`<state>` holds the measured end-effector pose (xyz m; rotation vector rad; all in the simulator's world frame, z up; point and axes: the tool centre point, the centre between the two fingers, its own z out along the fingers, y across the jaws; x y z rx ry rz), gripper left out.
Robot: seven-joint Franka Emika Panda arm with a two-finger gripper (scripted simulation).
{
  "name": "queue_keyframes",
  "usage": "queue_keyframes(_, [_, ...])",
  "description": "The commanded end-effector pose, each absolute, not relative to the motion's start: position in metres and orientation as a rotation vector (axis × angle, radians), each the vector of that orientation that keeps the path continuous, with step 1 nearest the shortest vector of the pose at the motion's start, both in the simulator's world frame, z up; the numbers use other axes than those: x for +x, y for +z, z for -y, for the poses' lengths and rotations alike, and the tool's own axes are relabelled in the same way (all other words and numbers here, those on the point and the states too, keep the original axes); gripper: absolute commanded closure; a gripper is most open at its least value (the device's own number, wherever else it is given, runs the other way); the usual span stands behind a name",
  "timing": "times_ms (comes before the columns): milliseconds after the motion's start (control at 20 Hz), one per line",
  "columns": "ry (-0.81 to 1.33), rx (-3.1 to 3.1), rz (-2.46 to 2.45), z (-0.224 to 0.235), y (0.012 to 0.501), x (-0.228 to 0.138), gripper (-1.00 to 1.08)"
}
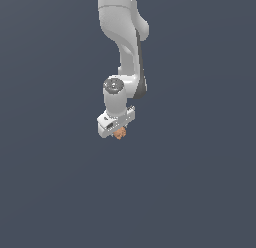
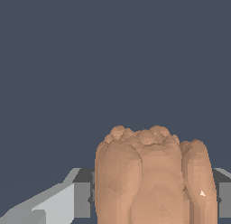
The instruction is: Pick up the object and move it to a goal position.
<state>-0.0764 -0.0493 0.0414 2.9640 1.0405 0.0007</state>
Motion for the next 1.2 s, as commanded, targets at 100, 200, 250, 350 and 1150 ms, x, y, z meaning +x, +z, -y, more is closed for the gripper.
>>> queue_keyframes(100, [0.0, 2.964, -1.042, 0.049, 0.04, -0.077, 1.08])
queue_keyframes(200, [0.0, 2.964, -1.042, 0.049, 0.04, -0.077, 1.08])
queue_keyframes(250, [0.0, 2.964, -1.042, 0.049, 0.04, -0.077, 1.08])
queue_keyframes(350, [0.0, 2.964, -1.042, 0.049, 0.04, -0.077, 1.08])
queue_keyframes(1150, [0.002, 2.963, -1.041, 0.07, 0.104, -0.068, 1.08])
